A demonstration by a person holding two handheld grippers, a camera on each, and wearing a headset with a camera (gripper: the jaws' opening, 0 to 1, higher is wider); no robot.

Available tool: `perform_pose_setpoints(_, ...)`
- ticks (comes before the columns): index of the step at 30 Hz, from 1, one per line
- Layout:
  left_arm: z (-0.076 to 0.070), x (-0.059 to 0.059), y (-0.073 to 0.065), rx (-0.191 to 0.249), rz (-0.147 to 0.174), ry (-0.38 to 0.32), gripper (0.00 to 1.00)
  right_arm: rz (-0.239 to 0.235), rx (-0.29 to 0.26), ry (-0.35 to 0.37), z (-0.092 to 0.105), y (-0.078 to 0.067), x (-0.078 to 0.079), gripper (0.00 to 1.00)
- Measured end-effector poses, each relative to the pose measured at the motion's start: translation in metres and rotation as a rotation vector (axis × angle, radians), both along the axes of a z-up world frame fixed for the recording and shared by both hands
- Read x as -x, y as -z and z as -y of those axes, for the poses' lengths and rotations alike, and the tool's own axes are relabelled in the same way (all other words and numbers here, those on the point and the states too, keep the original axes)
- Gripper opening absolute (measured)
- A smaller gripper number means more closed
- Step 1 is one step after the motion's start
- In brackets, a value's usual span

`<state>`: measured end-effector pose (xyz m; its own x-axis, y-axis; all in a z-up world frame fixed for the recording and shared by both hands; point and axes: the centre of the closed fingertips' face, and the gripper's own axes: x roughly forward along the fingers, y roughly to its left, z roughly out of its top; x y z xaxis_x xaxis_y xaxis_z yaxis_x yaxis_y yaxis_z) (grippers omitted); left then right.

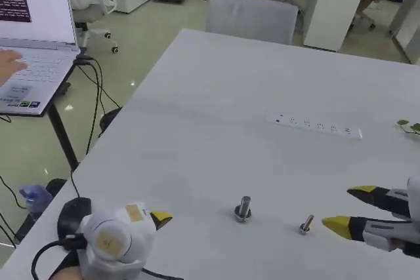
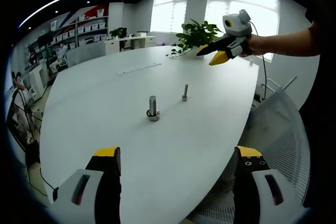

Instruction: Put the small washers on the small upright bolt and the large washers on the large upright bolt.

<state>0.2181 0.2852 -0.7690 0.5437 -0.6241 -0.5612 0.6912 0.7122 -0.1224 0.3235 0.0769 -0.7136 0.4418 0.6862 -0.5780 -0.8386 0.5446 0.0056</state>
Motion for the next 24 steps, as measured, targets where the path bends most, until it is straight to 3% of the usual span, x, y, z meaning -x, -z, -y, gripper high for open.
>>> perform_pose_setpoints(6, 0.001, 0.004, -0.004, 0.007, 0.003, 0.007, 0.90, -0.001, -0.100, 0.090, 0.014, -0.001, 0.022, 0.74)
perform_pose_setpoints(11, 0.003, 0.009, -0.009, 0.013, 0.011, 0.007, 0.92, -0.002, -0.143, 0.125, 0.023, 0.004, 0.039, 0.81)
perform_pose_setpoints(17, 0.004, 0.013, -0.016, 0.039, 0.025, -0.005, 0.94, 0.002, -0.142, 0.142, 0.031, 0.013, 0.060, 0.84)
perform_pose_setpoints(23, 0.002, 0.017, -0.015, 0.053, 0.024, -0.014, 0.96, 0.001, -0.108, 0.153, 0.046, 0.028, 0.077, 0.86)
perform_pose_setpoints(24, 0.002, 0.017, -0.015, 0.051, 0.026, -0.014, 0.96, -0.005, -0.081, 0.149, 0.050, 0.034, 0.083, 0.86)
